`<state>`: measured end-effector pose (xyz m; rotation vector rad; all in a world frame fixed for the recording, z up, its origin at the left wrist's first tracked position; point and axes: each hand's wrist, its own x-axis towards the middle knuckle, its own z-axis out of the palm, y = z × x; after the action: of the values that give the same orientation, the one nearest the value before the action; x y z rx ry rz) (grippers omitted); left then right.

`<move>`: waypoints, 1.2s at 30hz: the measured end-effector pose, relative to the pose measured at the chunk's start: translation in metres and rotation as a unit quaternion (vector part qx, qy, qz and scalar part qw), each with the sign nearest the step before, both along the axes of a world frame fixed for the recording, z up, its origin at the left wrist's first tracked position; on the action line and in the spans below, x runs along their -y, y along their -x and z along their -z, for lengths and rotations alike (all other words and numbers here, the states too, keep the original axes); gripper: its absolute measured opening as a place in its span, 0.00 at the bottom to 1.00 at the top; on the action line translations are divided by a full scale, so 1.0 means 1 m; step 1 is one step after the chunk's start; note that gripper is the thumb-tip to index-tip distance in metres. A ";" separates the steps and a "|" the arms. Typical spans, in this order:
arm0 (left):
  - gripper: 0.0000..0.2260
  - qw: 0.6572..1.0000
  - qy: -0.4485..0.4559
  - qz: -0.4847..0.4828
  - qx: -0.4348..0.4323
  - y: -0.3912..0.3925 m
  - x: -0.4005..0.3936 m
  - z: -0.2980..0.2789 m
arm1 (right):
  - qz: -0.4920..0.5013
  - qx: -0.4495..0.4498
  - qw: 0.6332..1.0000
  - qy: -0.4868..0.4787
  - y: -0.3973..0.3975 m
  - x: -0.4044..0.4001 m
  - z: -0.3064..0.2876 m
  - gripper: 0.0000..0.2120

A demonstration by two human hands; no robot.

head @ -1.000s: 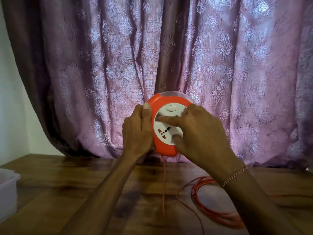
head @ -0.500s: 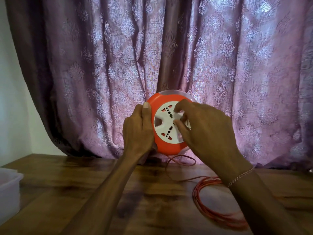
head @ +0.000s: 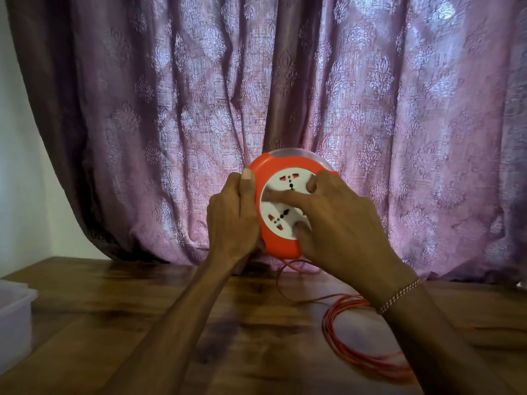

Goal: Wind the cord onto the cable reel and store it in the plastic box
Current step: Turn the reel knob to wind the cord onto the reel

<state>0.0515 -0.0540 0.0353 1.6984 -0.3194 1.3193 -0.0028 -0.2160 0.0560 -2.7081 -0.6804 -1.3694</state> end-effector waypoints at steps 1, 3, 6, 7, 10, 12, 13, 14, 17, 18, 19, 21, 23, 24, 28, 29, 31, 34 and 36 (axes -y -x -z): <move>0.25 1.000 0.002 -0.005 0.001 0.001 0.000 -0.001 | -0.002 0.016 1.000 -0.023 0.000 -0.001 0.000 0.28; 0.23 1.000 0.003 -0.015 0.000 0.002 -0.001 -0.002 | 0.017 0.042 0.996 -0.083 -0.002 -0.005 0.001 0.29; 0.23 1.000 -0.004 -0.019 0.002 0.004 0.001 -0.003 | 0.046 0.059 0.985 -0.155 -0.006 -0.010 0.002 0.33; 0.23 1.000 -0.006 -0.020 0.002 0.004 0.002 -0.003 | 0.049 0.063 0.983 -0.162 -0.005 -0.012 0.003 0.34; 0.23 1.000 -0.012 -0.021 -0.002 0.005 0.002 -0.003 | 0.067 0.073 0.986 -0.137 -0.002 -0.012 0.002 0.32; 0.23 1.000 -0.012 -0.020 -0.004 0.004 0.000 -0.003 | 0.057 0.083 0.987 -0.127 0.002 -0.009 -0.002 0.28; 0.24 1.000 -0.010 -0.019 -0.004 0.004 -0.001 -0.003 | 0.032 0.087 0.988 -0.127 0.003 -0.007 -0.005 0.24; 0.24 1.000 -0.008 -0.018 -0.004 0.003 -0.002 -0.003 | 0.001 0.088 0.989 -0.116 0.004 -0.004 -0.007 0.19; 0.23 1.000 -0.006 -0.019 -0.003 0.002 -0.003 -0.004 | -0.046 0.048 0.998 -0.013 0.001 0.006 -0.009 0.13; 0.23 1.000 -0.007 -0.020 -0.003 0.002 -0.004 -0.004 | -0.042 0.019 0.999 0.024 0.000 0.007 -0.008 0.19; 0.23 1.000 -0.008 -0.021 -0.003 0.002 -0.004 -0.004 | -0.029 -0.003 0.998 0.048 0.000 0.007 -0.006 0.25; 0.23 1.000 -0.011 -0.019 0.000 0.003 -0.003 -0.004 | -0.014 -0.031 0.998 0.057 0.000 0.001 -0.004 0.29; 0.23 1.000 -0.012 -0.013 0.001 0.004 -0.001 -0.003 | -0.015 -0.025 0.999 0.041 0.000 -0.003 -0.002 0.26; 0.23 1.000 -0.012 -0.012 0.000 0.004 0.000 -0.003 | -0.010 -0.018 0.999 0.038 -0.001 -0.003 -0.001 0.25; 0.23 1.000 -0.005 -0.012 0.002 0.005 0.000 -0.003 | -0.024 -0.002 1.000 0.003 -0.003 -0.003 0.002 0.25; 0.23 1.000 -0.005 -0.013 0.002 0.005 0.000 -0.004 | -0.030 0.004 0.999 -0.011 -0.003 -0.004 0.003 0.27; 0.23 1.000 -0.007 -0.016 -0.001 0.005 0.000 -0.004 | -0.030 0.020 0.998 -0.043 -0.002 -0.008 0.005 0.28; 0.23 1.000 -0.006 -0.024 -0.008 0.006 0.000 -0.005 | -0.019 0.044 0.990 -0.129 -0.005 -0.011 0.007 0.29; 0.24 1.000 -0.001 -0.010 -0.014 0.006 0.000 -0.004 | -0.015 0.061 0.981 -0.185 -0.009 -0.013 0.008 0.31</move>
<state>0.0459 -0.0538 0.0397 1.7248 -0.2886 1.3091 0.0057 -0.2033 0.0479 -2.3320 -0.4190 -1.4921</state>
